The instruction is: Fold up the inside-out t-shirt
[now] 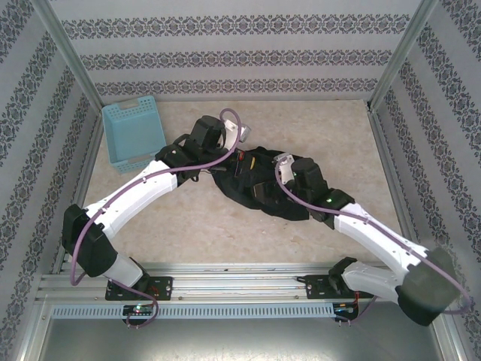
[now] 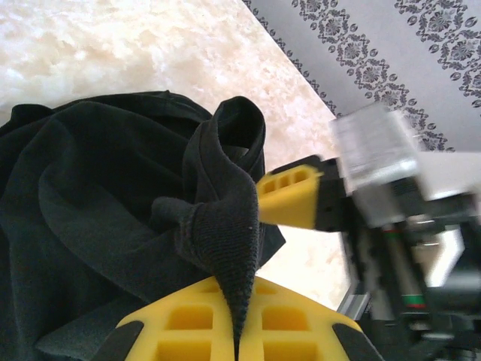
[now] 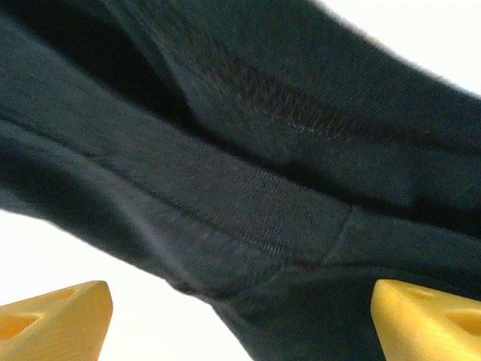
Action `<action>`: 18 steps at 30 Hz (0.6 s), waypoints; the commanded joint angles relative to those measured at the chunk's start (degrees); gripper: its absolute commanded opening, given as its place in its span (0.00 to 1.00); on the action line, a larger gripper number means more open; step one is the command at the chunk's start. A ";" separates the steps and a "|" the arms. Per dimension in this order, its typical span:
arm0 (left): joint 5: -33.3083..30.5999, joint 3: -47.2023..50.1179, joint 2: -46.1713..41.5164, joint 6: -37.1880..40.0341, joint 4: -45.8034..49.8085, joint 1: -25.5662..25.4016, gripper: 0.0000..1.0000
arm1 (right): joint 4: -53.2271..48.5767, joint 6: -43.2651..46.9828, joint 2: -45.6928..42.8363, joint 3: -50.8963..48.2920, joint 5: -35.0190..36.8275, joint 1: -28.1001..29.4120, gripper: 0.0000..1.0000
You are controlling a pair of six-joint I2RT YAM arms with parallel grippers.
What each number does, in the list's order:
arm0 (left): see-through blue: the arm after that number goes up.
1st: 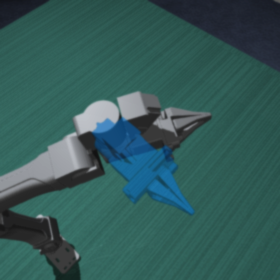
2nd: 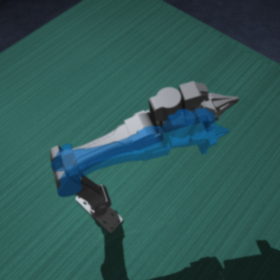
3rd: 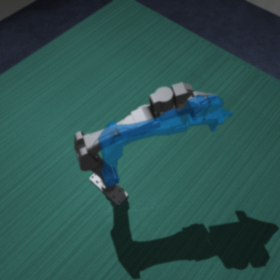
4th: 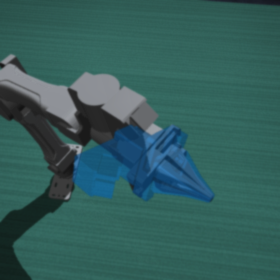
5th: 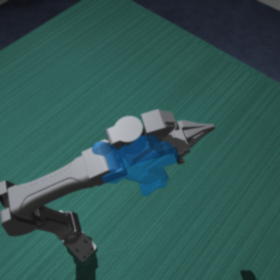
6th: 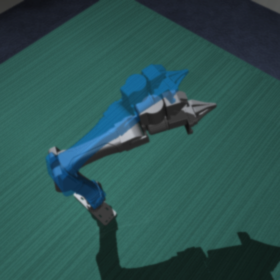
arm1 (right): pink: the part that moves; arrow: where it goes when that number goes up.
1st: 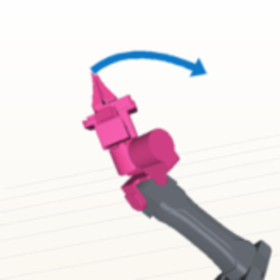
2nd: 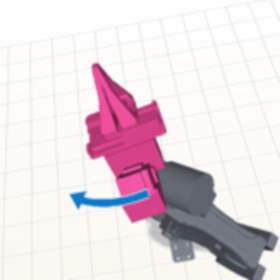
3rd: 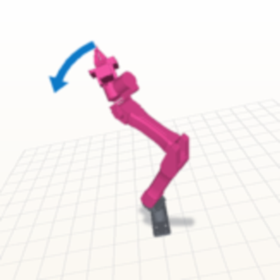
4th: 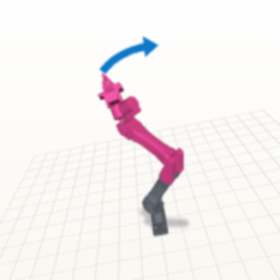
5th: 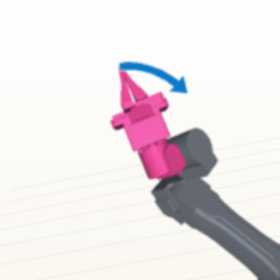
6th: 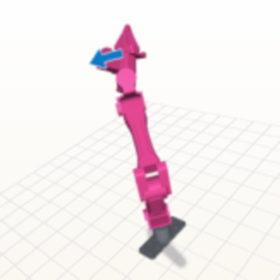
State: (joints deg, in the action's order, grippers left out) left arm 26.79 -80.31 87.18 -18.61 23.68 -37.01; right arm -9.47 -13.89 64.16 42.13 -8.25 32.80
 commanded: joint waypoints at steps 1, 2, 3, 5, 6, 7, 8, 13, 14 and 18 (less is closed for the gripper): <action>0.87 -2.74 0.05 -0.33 -2.41 0.44 0.00 | 7.01 0.06 3.16 0.28 3.08 0.84 0.87; 0.69 -2.91 0.07 -0.39 -2.49 0.43 0.00 | 7.17 -0.24 4.48 0.85 4.51 0.87 0.81; 0.51 -3.08 0.01 -0.46 -2.54 0.52 0.00 | 7.38 -0.28 5.28 1.37 5.30 0.95 0.75; -0.79 -3.35 0.05 -0.59 -2.46 0.78 0.00 | 7.20 -0.35 5.60 2.15 5.69 0.95 0.43; -1.80 -3.57 0.16 -0.83 -2.20 1.04 0.00 | 7.24 -0.43 5.14 2.25 5.29 0.95 0.33; -3.52 -4.07 0.52 -1.01 -1.57 1.36 0.00 | 7.12 -0.55 4.21 2.21 4.71 1.04 0.24; -5.69 -4.89 1.17 -1.01 -0.48 1.72 0.00 | 6.61 -0.59 3.06 2.24 4.06 1.05 0.13; -14.57 -13.12 8.15 1.94 6.97 2.74 0.02 | 1.45 -3.01 -3.31 3.12 2.21 1.48 0.00; -16.32 -14.74 9.70 2.47 8.40 2.74 0.10 | 0.77 -4.25 -5.05 3.26 1.98 1.39 0.00; -21.23 -14.55 10.35 0.42 11.03 2.45 0.37 | -1.57 -10.95 -9.92 3.99 0.49 -1.17 0.00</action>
State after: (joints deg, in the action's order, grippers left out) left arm 11.92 -94.59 98.06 -17.78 29.69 -34.85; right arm -8.91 -19.18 56.93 43.90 -5.78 32.97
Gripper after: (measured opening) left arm 0.339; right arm 0.066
